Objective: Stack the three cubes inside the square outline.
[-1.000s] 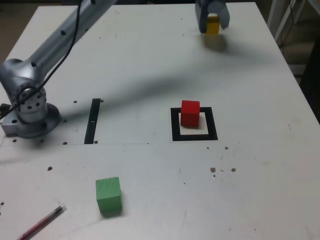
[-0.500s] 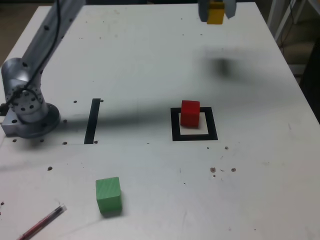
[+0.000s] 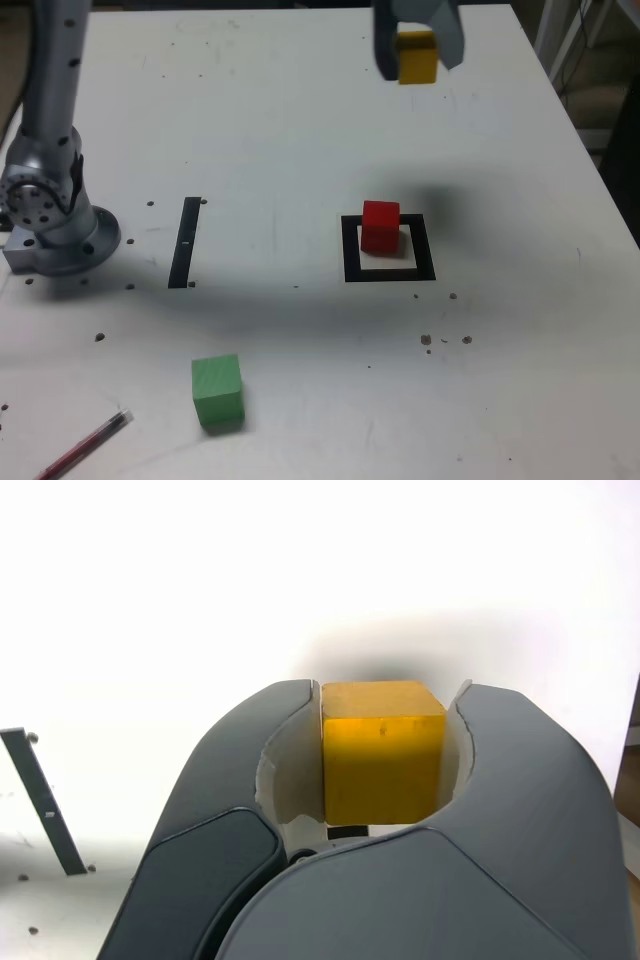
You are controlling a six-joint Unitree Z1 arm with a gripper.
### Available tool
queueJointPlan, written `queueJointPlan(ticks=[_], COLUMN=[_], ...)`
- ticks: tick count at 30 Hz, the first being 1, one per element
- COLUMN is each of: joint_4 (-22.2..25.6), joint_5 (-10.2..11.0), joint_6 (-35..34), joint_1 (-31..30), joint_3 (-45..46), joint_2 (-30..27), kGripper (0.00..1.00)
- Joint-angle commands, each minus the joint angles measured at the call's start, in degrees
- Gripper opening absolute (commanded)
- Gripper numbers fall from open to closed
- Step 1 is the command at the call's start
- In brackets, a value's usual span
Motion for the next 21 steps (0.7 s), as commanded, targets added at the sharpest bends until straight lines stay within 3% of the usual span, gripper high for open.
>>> queueJointPlan(ticks=[1,11,21], joint_4=[-1.4,-8.2,-8.9], joint_5=[0.0,-0.2,-1.0], joint_6=[-1.4,-9.9,-14.8], joint_1=[-1.6,-10.9,-17.0], joint_3=[10.2,23.7,24.0], joint_2=[-1.5,-6.2,-5.4], kGripper=[0.24,0.23,0.23])
